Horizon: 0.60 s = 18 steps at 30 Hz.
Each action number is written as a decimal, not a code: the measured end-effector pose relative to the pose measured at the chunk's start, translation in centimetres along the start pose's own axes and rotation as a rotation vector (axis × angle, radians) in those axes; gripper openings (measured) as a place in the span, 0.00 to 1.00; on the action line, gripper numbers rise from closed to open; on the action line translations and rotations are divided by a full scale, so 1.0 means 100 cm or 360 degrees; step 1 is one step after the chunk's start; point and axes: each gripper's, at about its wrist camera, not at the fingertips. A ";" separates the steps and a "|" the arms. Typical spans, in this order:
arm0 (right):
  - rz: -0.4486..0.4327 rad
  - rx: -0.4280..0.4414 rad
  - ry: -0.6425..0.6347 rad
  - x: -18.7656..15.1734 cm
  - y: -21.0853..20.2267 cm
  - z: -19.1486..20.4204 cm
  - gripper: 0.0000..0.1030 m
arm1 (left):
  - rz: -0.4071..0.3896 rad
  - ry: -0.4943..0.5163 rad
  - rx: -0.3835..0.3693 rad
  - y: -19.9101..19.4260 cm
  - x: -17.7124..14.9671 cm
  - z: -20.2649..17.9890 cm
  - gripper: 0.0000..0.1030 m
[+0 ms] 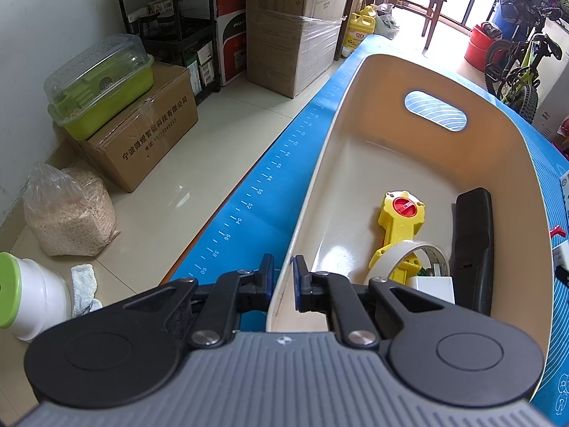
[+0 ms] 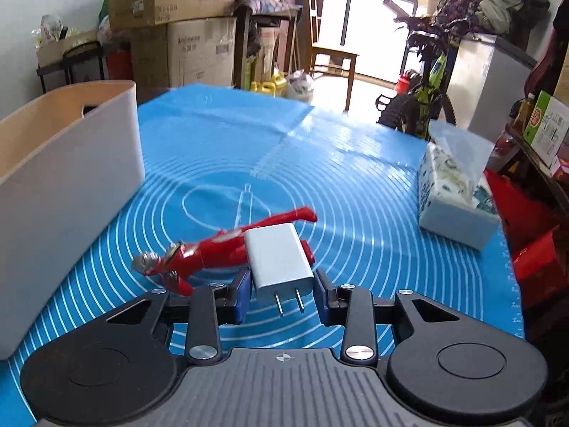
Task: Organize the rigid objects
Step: 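Carry the second charger into the basket and release it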
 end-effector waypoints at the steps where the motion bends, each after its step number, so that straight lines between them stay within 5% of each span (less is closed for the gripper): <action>1: -0.0017 0.0006 0.0004 0.002 -0.005 0.000 0.43 | 0.0000 0.0000 0.0000 0.000 0.000 0.000 0.12; 18: -0.0264 0.0302 -0.0071 0.059 -0.078 0.081 0.43 | 0.0000 0.0000 0.0000 0.000 0.000 0.000 0.12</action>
Point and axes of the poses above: each gripper's, at about its wrist camera, not at the fingertips, and y roughly the way its jaws point, z to its left, x to its top, and after that the axes turned 12 degrees about y, right-handed
